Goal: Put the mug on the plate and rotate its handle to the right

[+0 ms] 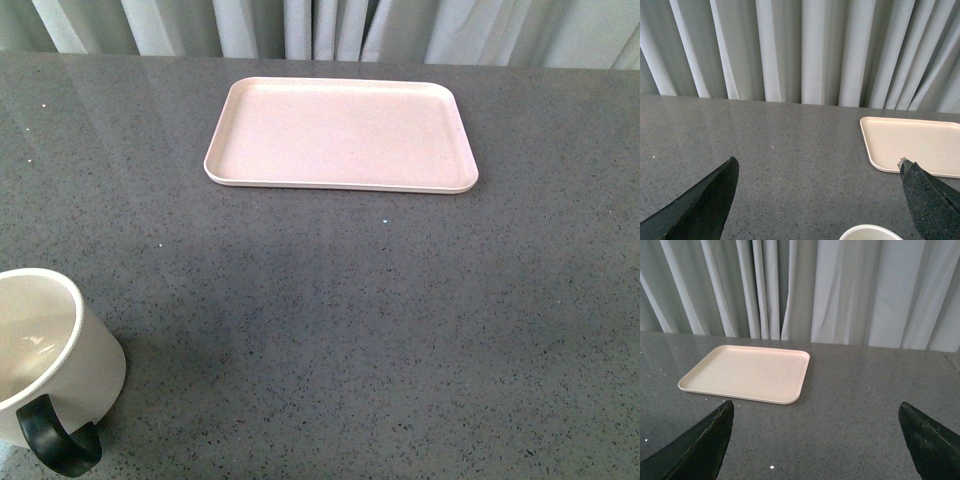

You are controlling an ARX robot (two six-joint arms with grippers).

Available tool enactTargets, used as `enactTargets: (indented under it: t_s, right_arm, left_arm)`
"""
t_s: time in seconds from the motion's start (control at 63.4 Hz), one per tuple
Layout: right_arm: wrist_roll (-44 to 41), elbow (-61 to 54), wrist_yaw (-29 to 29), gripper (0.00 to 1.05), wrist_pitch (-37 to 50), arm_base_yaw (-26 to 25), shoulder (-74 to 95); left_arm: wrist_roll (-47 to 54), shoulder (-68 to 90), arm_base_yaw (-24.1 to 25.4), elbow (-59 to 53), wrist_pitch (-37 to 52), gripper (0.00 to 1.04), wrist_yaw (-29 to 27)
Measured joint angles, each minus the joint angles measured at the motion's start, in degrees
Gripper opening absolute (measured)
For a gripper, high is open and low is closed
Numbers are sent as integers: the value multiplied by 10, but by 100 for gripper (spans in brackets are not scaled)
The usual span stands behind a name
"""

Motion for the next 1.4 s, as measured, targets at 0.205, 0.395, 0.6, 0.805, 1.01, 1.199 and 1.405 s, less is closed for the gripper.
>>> enactTargets:
  t_s: [0.205,0.395,0.6,0.805,1.01,1.199,1.405]
  right_arm:
    - [0,0,0,96,0,0,0]
    - [0,0,0,96,0,0,0]
    - [0,0,0,96,0,0,0]
    - [0,0,0,96,0,0,0]
    - [0,0,0,96,0,0,0]
    - [0,0,0,96,0,0,0]
    - [0,0,0,96,0,0,0]
  left_arm:
    - [0,0,0,0,0,95,0]
    - [0,0,0,0,0,95,0]
    - [-50,58,-26,46,-112,95,-68]
    - [-90,360,-43,190,-176,96,-74]
    - [-31,596,-16,264,-93,96,-38]
    - [-27,646,-21,282,-81,96,-23]
    - [-17,678,-21,282,-76,96,27]
